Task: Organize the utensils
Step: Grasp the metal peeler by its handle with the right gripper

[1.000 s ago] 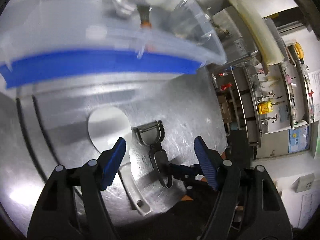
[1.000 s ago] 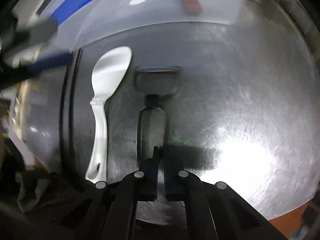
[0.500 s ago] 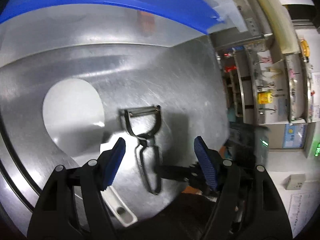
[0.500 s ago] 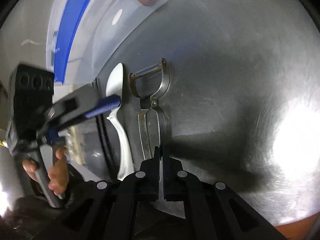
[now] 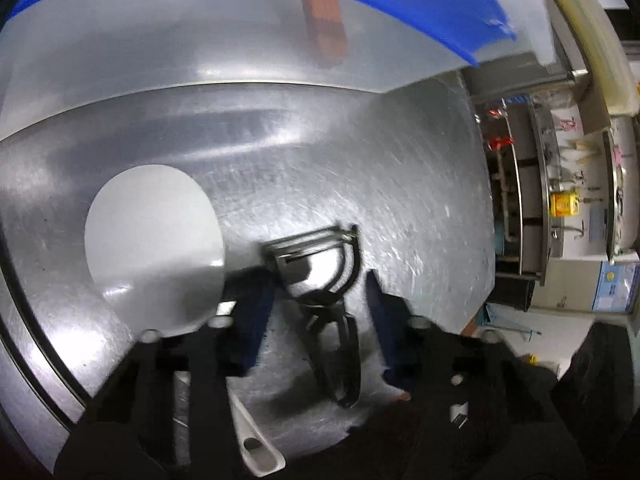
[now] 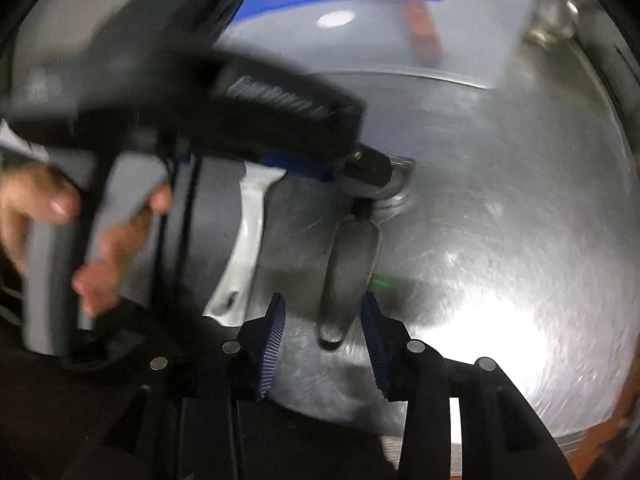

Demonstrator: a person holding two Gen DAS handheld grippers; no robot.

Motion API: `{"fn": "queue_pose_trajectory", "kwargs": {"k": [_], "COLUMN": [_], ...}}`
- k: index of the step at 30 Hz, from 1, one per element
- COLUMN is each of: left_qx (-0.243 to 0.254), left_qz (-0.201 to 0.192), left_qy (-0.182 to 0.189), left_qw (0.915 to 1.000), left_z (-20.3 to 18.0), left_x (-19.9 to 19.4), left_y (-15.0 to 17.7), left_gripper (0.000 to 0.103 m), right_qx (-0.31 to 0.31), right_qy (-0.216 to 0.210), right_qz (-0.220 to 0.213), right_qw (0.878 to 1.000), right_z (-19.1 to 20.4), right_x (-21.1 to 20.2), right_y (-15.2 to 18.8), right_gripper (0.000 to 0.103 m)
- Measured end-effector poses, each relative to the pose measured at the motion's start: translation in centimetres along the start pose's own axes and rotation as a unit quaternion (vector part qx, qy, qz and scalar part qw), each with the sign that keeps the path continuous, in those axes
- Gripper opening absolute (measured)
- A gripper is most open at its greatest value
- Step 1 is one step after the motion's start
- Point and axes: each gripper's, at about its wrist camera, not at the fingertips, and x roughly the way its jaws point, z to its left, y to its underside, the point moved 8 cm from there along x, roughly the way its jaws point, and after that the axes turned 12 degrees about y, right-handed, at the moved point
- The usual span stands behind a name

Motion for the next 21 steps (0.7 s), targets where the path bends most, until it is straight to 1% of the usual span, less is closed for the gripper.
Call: {"fn": "queue_pose_trajectory", "kwargs": {"k": [2, 5, 7, 9, 10, 11, 13, 14, 15, 17, 18, 20, 21], "left_qx": [-0.01, -0.023, -0.032, -0.039, -0.043, -0.046, -0.053, -0.055, -0.057, -0.06, -0.064, -0.069, -0.07], "left_qz": [-0.003, 0.0, -0.001, -0.001, -0.001, -0.002, -0.013, -0.019, -0.025, -0.038, -0.043, -0.05, -0.052], "left_qy": [0.001, 0.012, 0.022, 0.03, 0.033, 0.035, 0.042, 0.045, 0.046, 0.049, 0.051, 0.055, 0.054], "left_qw": [0.9999, 0.9997, 0.9992, 0.9988, 0.9985, 0.9983, 0.9976, 0.9973, 0.997, 0.9963, 0.9957, 0.9949, 0.9947], "left_z": [0.4, 0.6, 0.7, 0.7, 0.8, 0.9, 1.1, 1.1, 1.2, 1.3, 1.3, 1.5, 1.5], "left_x": [-0.3, -0.3, -0.4, -0.4, -0.4, -0.5, -1.0, -1.3, -1.6, -2.2, -2.4, -3.0, -3.2], "left_y": [0.1, 0.2, 0.4, 0.5, 0.5, 0.5, 0.4, 0.3, 0.1, -0.2, -0.3, -0.5, -0.5], "left_gripper": [0.027, 0.027, 0.027, 0.028, 0.028, 0.028, 0.028, 0.028, 0.028, 0.028, 0.03, 0.033, 0.034], "right_qx": [-0.015, -0.014, -0.01, -0.003, 0.001, 0.011, 0.022, 0.024, 0.017, 0.003, -0.01, -0.028, -0.036], "right_qy": [0.015, 0.02, 0.034, 0.039, 0.041, 0.044, 0.038, 0.029, 0.012, -0.008, -0.012, 0.005, 0.01], "right_qz": [0.014, 0.013, 0.02, 0.028, 0.03, 0.025, 0.007, 0.0, -0.01, -0.017, -0.012, -0.001, 0.011], "right_qw": [1.0, 1.0, 0.999, 0.999, 0.999, 0.999, 0.999, 0.999, 1.0, 1.0, 1.0, 1.0, 0.999], "right_z": [0.8, 1.3, 1.2, 0.0, -1.1, -1.7, -2.5, -2.3, -1.6, -0.7, 0.2, 0.9, 1.2], "right_x": [1.7, 2.8, 3.6, 3.5, 2.7, 2.4, 1.1, 0.6, 0.0, -0.5, 0.0, 1.2, 2.0], "right_y": [0.2, -0.2, -0.3, -0.4, -0.7, -0.7, -1.0, -1.1, -1.2, -1.2, -1.4, -1.7, -1.7], "right_gripper": [0.035, 0.031, 0.03, 0.03, 0.03, 0.031, 0.031, 0.031, 0.031, 0.031, 0.03, 0.03, 0.026]}}
